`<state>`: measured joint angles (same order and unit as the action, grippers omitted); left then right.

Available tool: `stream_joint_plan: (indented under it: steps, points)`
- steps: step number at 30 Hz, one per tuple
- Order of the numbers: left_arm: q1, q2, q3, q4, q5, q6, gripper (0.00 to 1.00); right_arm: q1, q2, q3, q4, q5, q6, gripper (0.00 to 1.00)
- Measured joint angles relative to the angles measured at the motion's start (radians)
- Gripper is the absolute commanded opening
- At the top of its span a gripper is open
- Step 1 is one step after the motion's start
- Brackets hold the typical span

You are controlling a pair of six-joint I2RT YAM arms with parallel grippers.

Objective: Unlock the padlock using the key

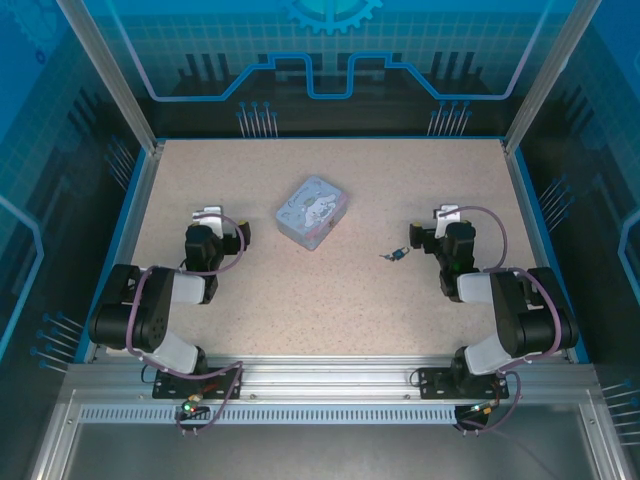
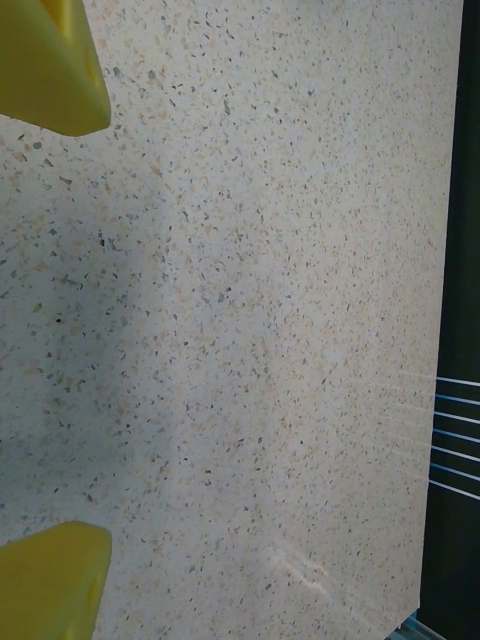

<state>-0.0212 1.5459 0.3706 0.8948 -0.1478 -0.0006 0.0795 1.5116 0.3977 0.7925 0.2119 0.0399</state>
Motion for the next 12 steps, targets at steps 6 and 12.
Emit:
stream_joint_plan:
  steps: [6, 12]
  points:
    - [0.000, 0.000, 0.000, 0.000, 0.000, 0.000, 0.99, 0.000, 0.000, 0.000, 0.000, 0.000, 0.000, 1.00]
    - [0.000, 0.000, 0.000, 0.001, 0.000, 0.000, 0.99, -0.003, 0.000, 0.003, -0.014, -0.033, 0.000, 1.00]
